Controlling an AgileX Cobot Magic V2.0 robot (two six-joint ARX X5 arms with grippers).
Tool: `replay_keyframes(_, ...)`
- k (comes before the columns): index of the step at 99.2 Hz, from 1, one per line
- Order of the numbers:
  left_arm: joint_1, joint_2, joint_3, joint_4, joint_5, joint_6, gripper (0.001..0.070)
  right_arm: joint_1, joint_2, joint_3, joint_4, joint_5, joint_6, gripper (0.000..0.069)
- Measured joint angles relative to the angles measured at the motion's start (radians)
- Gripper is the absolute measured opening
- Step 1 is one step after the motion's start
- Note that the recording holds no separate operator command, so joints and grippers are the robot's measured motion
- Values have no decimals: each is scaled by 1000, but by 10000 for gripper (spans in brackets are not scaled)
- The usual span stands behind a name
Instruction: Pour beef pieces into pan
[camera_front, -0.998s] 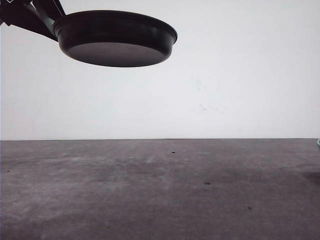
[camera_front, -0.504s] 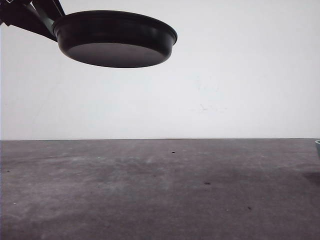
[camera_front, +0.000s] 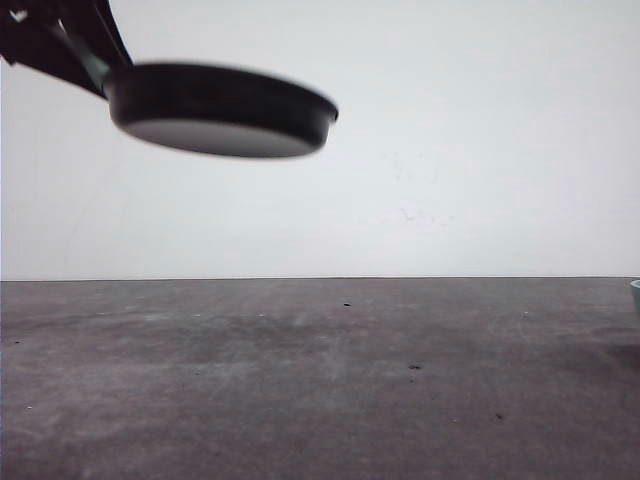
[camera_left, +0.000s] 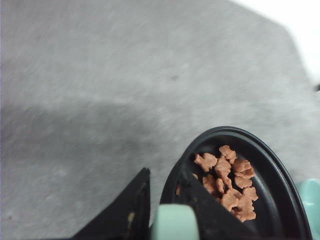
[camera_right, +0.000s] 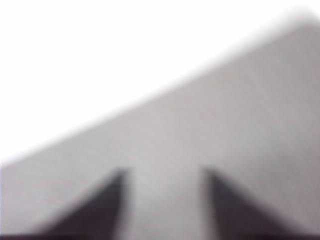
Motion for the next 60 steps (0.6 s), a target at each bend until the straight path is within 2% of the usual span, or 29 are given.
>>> replay_keyframes(6, 0, 37, 0, 0, -6, 2, 58, 47, -23, 85, 2, 0, -26, 77)
replay_keyframes(14, -1, 86, 0, 5, -16, 6, 58, 113, -61, 169, 7, -2, -62, 33)
replay_keyframes(23, -5, 139, 0, 23, -19, 27, 58, 167, -115, 190, 4, -2, -84, 19)
replay_keyframes(33, -13, 197, 0, 26, -19, 58, 58, 187, -174, 190, -80, 20, -114, 15)
replay_keyframes(48, -21, 259, 0, 26, -31, 100, 58, 187, -214, 186, -319, 130, -203, 15)
replay_keyframes(60, -22, 291, 0, 30, -56, 107, 58, 187, -238, 184, -488, 220, -276, 15)
